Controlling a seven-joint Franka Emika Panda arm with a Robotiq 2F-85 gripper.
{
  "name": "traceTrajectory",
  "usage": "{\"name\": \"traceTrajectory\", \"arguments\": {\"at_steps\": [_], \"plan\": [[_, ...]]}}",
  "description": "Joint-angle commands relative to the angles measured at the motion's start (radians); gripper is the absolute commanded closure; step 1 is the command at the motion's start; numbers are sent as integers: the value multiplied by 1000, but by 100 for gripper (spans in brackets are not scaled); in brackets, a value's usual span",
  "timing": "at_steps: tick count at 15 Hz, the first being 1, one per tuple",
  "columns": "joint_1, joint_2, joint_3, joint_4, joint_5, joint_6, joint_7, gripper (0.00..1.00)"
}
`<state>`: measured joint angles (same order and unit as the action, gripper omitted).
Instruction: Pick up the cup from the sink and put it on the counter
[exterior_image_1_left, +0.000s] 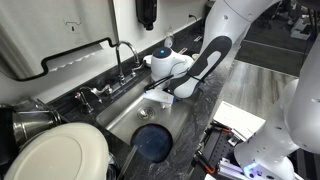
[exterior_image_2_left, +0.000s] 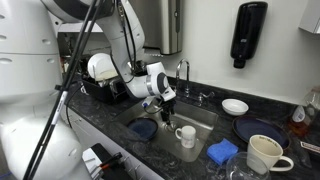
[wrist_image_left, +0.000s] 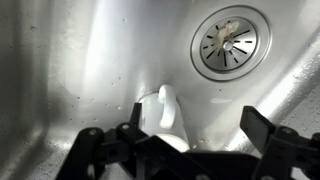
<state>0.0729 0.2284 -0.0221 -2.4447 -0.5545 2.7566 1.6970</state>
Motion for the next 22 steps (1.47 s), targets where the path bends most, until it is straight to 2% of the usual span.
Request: {"name": "traceTrajectory", "arguments": {"at_steps": [1, 7, 9, 10, 13, 14, 15, 17, 22], "plan": [[5, 91, -30, 64, -53, 44, 24, 0], [20, 179, -74, 135, -104, 29, 62, 0], [16, 207, -76, 154, -99, 27, 60, 0], [60, 218, -121, 156, -55, 35, 28, 0], [81, 250, -149, 172, -23, 26, 19, 0], [88, 258, -158, 175, -9, 23, 18, 6], [90, 262, -161, 174, 12, 21, 7, 26], [98, 268, -170, 171, 54, 23, -9, 31], [114, 277, -182, 173, 144, 16, -56, 68]]}}
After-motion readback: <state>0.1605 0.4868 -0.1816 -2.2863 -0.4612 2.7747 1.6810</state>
